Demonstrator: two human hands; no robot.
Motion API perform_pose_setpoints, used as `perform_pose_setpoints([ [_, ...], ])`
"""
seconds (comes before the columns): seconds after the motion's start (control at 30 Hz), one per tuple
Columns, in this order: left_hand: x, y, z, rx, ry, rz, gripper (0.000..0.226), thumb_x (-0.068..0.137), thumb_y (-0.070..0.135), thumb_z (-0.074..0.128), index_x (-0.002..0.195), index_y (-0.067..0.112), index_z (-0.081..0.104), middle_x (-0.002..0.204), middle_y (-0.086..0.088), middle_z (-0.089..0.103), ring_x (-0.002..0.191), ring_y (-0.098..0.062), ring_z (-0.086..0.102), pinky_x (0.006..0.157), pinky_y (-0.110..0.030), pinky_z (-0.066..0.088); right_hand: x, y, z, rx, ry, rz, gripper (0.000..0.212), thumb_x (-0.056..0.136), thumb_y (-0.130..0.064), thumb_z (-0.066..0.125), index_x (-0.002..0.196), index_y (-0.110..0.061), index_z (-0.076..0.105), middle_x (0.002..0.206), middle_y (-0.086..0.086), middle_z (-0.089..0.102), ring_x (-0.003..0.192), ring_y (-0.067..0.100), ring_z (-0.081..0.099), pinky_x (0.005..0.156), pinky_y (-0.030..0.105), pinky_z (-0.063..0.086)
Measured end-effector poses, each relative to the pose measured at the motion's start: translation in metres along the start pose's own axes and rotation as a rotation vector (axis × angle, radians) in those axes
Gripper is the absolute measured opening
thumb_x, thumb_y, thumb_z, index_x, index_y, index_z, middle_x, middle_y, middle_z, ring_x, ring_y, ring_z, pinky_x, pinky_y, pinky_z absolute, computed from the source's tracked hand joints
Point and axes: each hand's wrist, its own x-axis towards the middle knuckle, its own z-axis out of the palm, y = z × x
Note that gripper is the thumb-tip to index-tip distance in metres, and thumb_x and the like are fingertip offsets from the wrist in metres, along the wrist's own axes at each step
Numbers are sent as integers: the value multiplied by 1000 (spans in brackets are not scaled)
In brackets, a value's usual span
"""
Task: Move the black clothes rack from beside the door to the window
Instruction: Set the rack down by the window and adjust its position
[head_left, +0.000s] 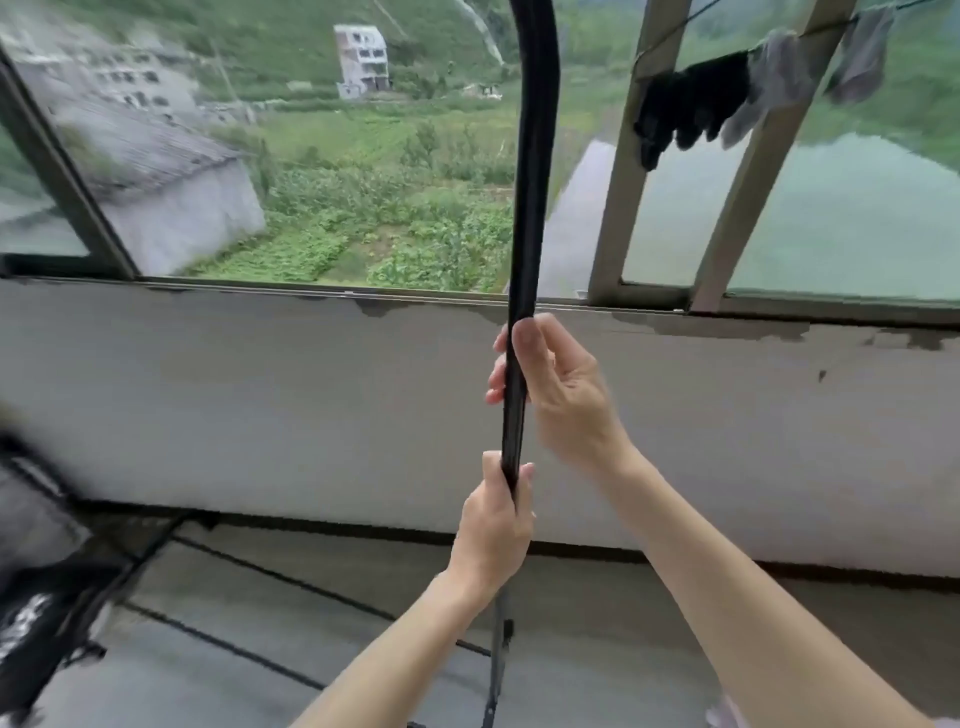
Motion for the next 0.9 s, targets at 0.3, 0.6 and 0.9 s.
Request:
perform_pose_setpoints([
  [0.3, -20, 23, 27, 108, 312, -155, 19, 103, 32, 37, 90, 26, 25, 60, -1, 40, 50, -21, 36, 48, -47, 37, 1, 0, -1, 194, -288, 74, 58, 76, -79, 45, 76, -21, 45, 56, -2, 35, 47, 15, 38, 44, 22, 40],
  [0.6, -10, 5, 26, 272, 288, -185, 25, 100, 46, 35, 86, 29, 24, 59, -11, 56, 49, -31, 51, 46, -46, 45, 18, 7, 3, 347, -363, 161, 68, 68, -84, 49, 65, -17, 40, 47, -12, 32, 36, 5, 24, 41, 15, 23],
  [0.9, 20, -12, 25, 550, 352, -245, 57, 89, 70, 6, 107, 20, 26, 66, -13, 69, 59, -36, 66, 54, -44, 54, 48, 18, 11, 345, -365, 128, 59, 78, -76, 41, 62, -19, 39, 47, -9, 33, 37, 9, 25, 42, 18, 23],
])
